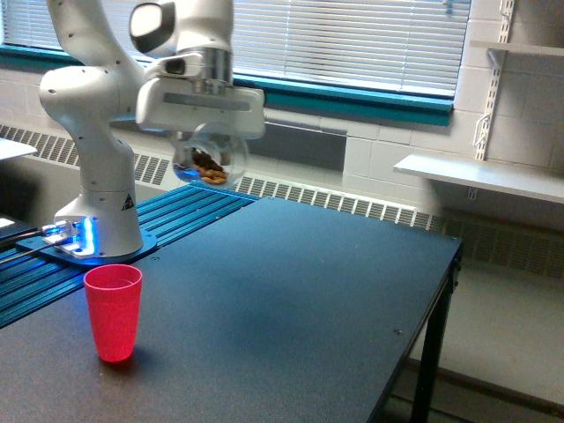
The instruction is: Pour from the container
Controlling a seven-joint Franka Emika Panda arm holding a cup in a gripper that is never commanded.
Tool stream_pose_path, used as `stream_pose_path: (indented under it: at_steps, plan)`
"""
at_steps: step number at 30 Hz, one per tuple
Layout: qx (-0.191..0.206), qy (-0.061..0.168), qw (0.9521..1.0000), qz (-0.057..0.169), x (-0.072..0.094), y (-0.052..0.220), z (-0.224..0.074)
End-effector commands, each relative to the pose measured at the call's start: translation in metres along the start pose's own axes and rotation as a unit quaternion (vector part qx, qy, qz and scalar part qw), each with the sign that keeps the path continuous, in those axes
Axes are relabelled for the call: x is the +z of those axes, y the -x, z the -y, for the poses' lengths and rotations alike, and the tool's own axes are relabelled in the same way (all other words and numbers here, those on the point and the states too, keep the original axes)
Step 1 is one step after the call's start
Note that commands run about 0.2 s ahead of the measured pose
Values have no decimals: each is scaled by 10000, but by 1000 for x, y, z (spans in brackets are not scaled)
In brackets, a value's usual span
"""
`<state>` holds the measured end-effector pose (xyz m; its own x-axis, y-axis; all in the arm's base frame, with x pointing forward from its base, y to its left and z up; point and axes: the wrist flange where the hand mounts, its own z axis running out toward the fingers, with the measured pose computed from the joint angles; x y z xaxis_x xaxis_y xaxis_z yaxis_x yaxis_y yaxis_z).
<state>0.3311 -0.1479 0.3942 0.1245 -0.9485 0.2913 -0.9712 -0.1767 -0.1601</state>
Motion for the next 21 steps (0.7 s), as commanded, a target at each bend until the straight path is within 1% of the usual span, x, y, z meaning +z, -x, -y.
stream_pose_path:
  at_steps: [1,8,14,15,16,17,18,21]
  plan:
    - [592,113,9982,8,4,-11,-24]
    - [856,172,9962,57,13,-16,-46]
    - [1178,253,9927,81,22,-23,-71]
    - [1299,468,9903,144,61,-6,-92]
    - [1305,224,9912,40,44,-19,-83]
    - [1319,228,9910,82,35,-27,-82]
    - [1376,236,9902,95,33,-30,-84]
    - [1509,237,9882,111,32,-33,-93]
